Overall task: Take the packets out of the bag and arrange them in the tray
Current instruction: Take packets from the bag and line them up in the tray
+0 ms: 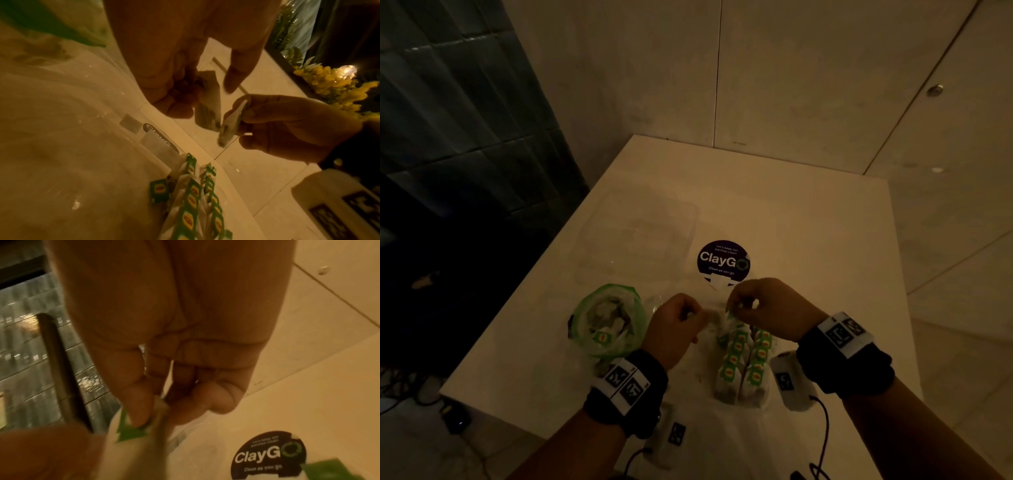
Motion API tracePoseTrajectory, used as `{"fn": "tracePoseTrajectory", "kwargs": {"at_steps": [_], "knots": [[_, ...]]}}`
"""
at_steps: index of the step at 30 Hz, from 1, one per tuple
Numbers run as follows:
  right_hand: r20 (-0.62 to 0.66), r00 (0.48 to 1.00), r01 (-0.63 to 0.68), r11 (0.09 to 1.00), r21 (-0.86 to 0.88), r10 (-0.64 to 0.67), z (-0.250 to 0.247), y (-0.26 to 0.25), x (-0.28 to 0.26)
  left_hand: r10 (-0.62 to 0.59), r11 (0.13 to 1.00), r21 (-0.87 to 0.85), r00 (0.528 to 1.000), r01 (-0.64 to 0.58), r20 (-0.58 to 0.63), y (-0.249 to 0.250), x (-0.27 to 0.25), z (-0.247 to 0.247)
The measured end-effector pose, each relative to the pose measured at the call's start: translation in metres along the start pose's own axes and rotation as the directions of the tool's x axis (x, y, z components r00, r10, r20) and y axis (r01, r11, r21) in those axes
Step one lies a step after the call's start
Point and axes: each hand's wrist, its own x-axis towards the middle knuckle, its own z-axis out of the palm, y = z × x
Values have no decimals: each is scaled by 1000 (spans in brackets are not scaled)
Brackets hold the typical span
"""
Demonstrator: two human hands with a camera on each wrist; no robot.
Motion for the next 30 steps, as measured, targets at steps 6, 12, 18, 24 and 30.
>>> {"fn": "tracePoseTrajectory", "kwargs": {"at_steps": [6,12,18,24,30], "knots": [[57,995,79,995,-57,-76,2,-9,6,91,988,116,989,-104,114,5,1,1],[4,999,-50,999,-4,50,10,-13,17,140,988,66,990,-141,25,3,6,4],[-109,977,-161,970,181,183,18,-10,31,40,999,-22,992,-43,-122,-1,12,15],[-219,934,-201,922,332,282,15,5,25,-140,982,108,982,154,-126,-14,31,23],[-226,881,-315,871,377,416,13,41,1,-110,935,328,989,136,-99,-17,37,25]]}}
